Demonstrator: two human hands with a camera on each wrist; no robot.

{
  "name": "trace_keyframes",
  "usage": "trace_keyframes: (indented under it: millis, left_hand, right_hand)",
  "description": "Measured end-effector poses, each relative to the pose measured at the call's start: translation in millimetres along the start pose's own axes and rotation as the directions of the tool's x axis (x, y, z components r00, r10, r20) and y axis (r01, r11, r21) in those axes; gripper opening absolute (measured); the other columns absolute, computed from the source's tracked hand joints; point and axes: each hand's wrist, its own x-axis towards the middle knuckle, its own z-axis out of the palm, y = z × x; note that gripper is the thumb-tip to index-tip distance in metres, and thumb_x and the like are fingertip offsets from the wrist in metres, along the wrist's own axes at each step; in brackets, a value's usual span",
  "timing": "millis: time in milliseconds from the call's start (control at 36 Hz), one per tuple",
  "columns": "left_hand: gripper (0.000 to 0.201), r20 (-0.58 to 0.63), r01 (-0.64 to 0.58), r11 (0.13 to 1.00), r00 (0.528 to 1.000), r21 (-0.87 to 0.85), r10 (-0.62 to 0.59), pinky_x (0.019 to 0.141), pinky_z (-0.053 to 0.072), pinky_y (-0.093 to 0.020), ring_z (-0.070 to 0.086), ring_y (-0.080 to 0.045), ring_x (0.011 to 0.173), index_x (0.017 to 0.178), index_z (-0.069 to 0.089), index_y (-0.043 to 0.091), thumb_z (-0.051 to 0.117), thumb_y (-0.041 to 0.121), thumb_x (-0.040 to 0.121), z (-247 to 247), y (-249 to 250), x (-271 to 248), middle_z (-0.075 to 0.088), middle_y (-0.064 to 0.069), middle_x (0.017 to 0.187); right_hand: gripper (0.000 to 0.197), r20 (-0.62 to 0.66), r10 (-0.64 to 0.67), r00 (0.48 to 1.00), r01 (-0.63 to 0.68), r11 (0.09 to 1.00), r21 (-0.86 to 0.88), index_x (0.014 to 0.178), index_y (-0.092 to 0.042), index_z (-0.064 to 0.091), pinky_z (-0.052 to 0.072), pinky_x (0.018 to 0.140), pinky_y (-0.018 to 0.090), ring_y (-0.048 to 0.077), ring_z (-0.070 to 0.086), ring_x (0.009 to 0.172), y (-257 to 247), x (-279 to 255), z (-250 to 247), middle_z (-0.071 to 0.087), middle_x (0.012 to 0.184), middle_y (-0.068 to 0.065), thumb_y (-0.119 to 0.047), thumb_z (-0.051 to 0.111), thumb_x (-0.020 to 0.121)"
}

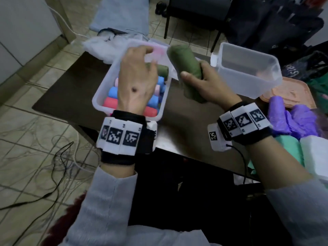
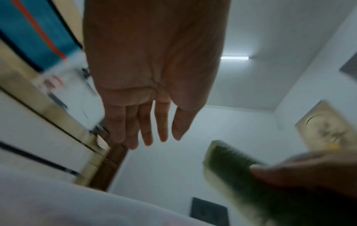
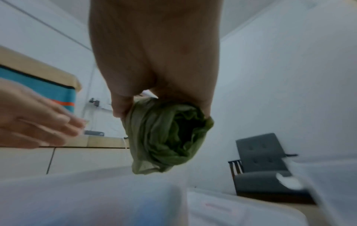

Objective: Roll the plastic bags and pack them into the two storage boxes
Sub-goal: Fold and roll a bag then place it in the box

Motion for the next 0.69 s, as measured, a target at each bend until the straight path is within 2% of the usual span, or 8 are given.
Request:
trace_keyframes:
  millis: [83, 167, 222, 306, 361, 472, 639, 694]
  left_hand:
    - [0.038, -0.072, 0.204, 0.975, 0.978, 0.090, -0.197, 0.097, 0.032, -0.024, 0.049, -0.023, 0.121, 0.130, 0.053, 0.013, 0.046, 0.024, 0.094, -26, -39, -1, 0.054, -0.010, 0.131]
    - [0.040, -0.077, 0.427, 0.896, 0.904, 0.123, -0.421, 0.097, 0.034, -0.034, 0.047, -0.029, 0.122, 0.129, 0.052, 0.011, 0.043, 0.033, 0.097, -42, -67, -8, 0.054, -0.013, 0.131]
    - [0.041, -0.044, 0.509, 0.854, 0.861, 0.106, -0.507, 0.097, 0.034, -0.034, 0.046, -0.029, 0.123, 0.128, 0.053, 0.009, 0.038, 0.035, 0.099, -44, -77, -13, 0.054, -0.015, 0.131]
    - [0.045, 0.061, 0.552, 0.830, 0.829, 0.078, -0.556, 0.089, 0.035, -0.033, 0.049, -0.033, 0.118, 0.119, 0.060, 0.006, 0.031, 0.035, 0.101, -38, -81, -18, 0.057, -0.019, 0.125]
    - [0.045, 0.103, 0.571, 0.820, 0.814, 0.043, -0.572, 0.083, 0.035, -0.034, 0.051, -0.034, 0.112, 0.109, 0.063, 0.004, 0.029, 0.033, 0.101, -33, -80, -20, 0.059, -0.021, 0.118]
    - [0.042, 0.037, 0.601, 0.799, 0.799, -0.024, -0.600, 0.081, 0.035, -0.032, 0.052, -0.036, 0.109, 0.101, 0.064, 0.002, 0.032, 0.029, 0.101, -27, -77, -21, 0.061, -0.022, 0.114]
    - [0.040, -0.008, 0.600, 0.794, 0.797, -0.094, -0.603, 0.070, 0.027, -0.028, 0.054, -0.036, 0.103, 0.090, 0.064, 0.003, 0.035, 0.029, 0.100, -23, -79, -21, 0.063, -0.022, 0.107]
    - [0.039, -0.024, 0.597, 0.795, 0.798, -0.106, -0.602, 0.068, 0.026, -0.027, 0.054, -0.036, 0.101, 0.083, 0.062, 0.007, 0.035, 0.029, 0.100, -22, -79, -22, 0.064, -0.021, 0.104]
  right_hand:
    - [0.052, -0.030, -0.154, 0.988, 0.146, 0.974, -0.174, 0.131, -0.011, 0.042, 0.031, 0.060, 0.015, 0.008, 0.045, 0.092, -25, 24, 9, 0.046, 0.106, -0.006, -0.042, 0.055, 0.092]
    - [0.051, 0.015, -0.247, 0.969, 0.241, 0.930, -0.276, 0.127, -0.007, 0.045, 0.025, 0.067, 0.016, 0.008, 0.043, 0.097, -46, 48, 25, 0.046, 0.107, -0.004, -0.040, 0.058, 0.090]
    - [0.051, 0.081, -0.270, 0.960, 0.281, 0.903, -0.325, 0.124, -0.006, 0.047, 0.026, 0.071, 0.019, 0.016, 0.049, 0.104, -55, 62, 37, 0.052, 0.113, 0.004, -0.040, 0.060, 0.088]
    - [0.054, 0.190, -0.232, 0.954, 0.293, 0.860, -0.417, 0.124, -0.007, 0.048, 0.034, 0.081, 0.027, 0.026, 0.051, 0.113, -62, 78, 54, 0.055, 0.123, 0.011, -0.043, 0.061, 0.086]
    - [0.056, 0.237, -0.194, 0.952, 0.289, 0.827, -0.482, 0.125, -0.007, 0.047, 0.033, 0.082, 0.027, 0.026, 0.051, 0.113, -65, 85, 61, 0.055, 0.125, 0.012, -0.045, 0.061, 0.086]
    - [0.061, 0.341, -0.113, 0.933, 0.278, 0.829, -0.486, 0.129, -0.006, 0.037, 0.030, 0.077, 0.025, 0.023, 0.048, 0.101, -64, 87, 71, 0.053, 0.124, 0.014, -0.040, 0.064, 0.086]
    - [0.053, 0.344, -0.064, 0.937, 0.264, 0.774, -0.576, 0.131, -0.007, 0.047, 0.033, 0.097, 0.035, 0.035, 0.045, 0.116, -63, 93, 75, 0.046, 0.129, 0.022, -0.045, 0.047, 0.094]
    - [0.054, 0.344, -0.071, 0.936, 0.264, 0.789, -0.555, 0.139, -0.010, 0.041, 0.033, 0.103, 0.038, 0.035, 0.043, 0.122, -60, 94, 77, 0.044, 0.134, 0.021, -0.042, 0.045, 0.095]
